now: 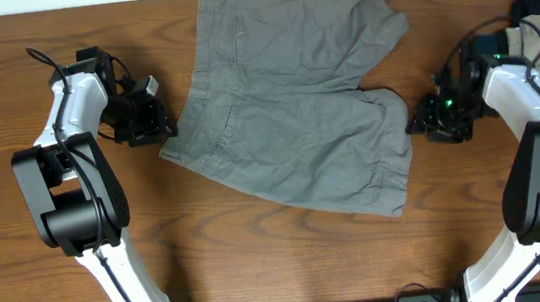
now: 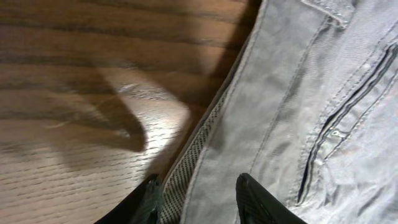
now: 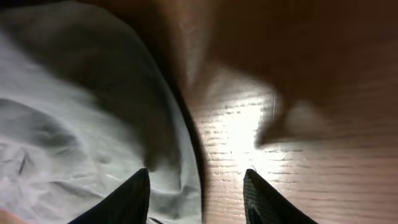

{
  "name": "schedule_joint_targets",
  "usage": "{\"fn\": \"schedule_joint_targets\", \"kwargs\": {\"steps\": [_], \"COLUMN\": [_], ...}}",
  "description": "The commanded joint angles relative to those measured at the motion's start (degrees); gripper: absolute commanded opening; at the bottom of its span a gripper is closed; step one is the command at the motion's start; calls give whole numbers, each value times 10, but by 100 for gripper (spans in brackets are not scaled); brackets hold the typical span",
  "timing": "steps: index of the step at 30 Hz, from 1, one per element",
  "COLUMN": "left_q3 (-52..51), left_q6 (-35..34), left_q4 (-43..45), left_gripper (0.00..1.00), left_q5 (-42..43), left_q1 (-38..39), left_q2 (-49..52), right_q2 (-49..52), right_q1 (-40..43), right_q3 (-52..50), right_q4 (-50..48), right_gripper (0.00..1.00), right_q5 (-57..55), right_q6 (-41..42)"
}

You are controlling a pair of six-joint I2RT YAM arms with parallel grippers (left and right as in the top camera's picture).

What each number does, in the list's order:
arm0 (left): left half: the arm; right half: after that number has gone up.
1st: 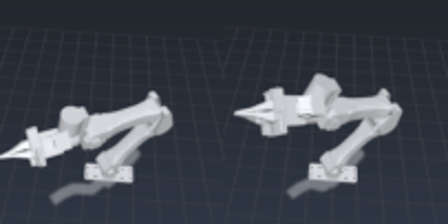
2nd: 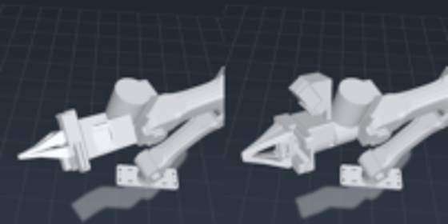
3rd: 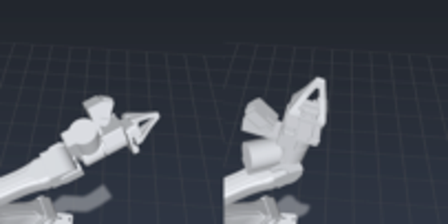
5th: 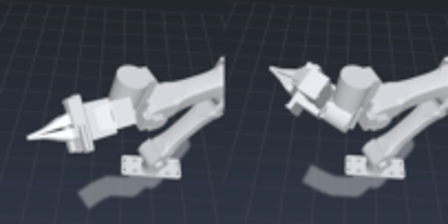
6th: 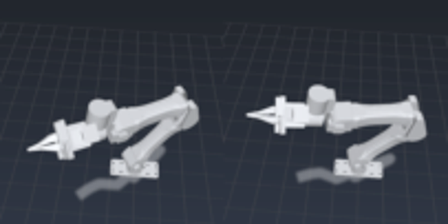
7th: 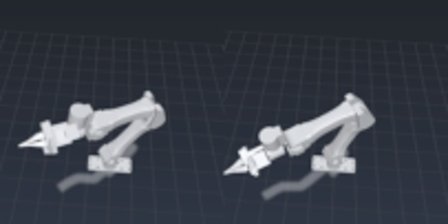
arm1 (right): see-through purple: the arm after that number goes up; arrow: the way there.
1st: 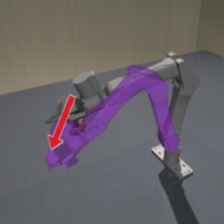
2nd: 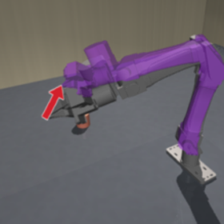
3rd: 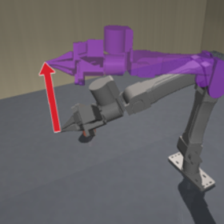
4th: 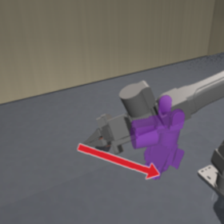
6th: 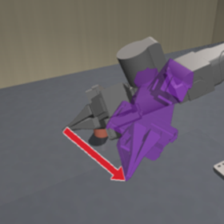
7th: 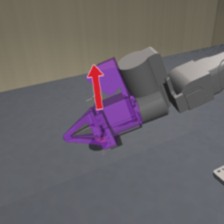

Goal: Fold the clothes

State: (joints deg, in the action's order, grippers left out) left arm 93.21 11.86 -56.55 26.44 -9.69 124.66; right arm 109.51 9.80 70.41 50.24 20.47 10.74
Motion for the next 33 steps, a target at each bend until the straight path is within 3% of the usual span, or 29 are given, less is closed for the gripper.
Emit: {"fn": "schedule_joint_targets", "kwargs": {"steps": [1, 9, 13, 19, 27, 33], "left_q3": [-2, -2, -2, -2, -2, -2], "left_q6": [-1, -1, -1, -1, -1, -1], "left_q4": [1, 3, 3, 3, 3, 3], "left_gripper": [41, 41, 41, 41, 41, 41], "left_q5": [12, 13, 14, 14, 14, 14], "left_q1": [-2, -2, -2, -2, -2, -2], "left_q2": [-12, -12, -12, -12, -12, -12], "right_q2": [-1, -1, -1, -7, -79, -101], "right_q1": [8, 6, 2, 4, -17, -67], "right_q3": [-26, -85, -94, -79, -38, -35], "right_q4": [-23, -160, -190, -192, -192, -196], "right_gripper": [42, 21, 1, 1, 1, 1], "right_q5": [50, 142, 171, 194, 425, 418], "right_q6": [28, 40, 40, 10, -134, -169]}}
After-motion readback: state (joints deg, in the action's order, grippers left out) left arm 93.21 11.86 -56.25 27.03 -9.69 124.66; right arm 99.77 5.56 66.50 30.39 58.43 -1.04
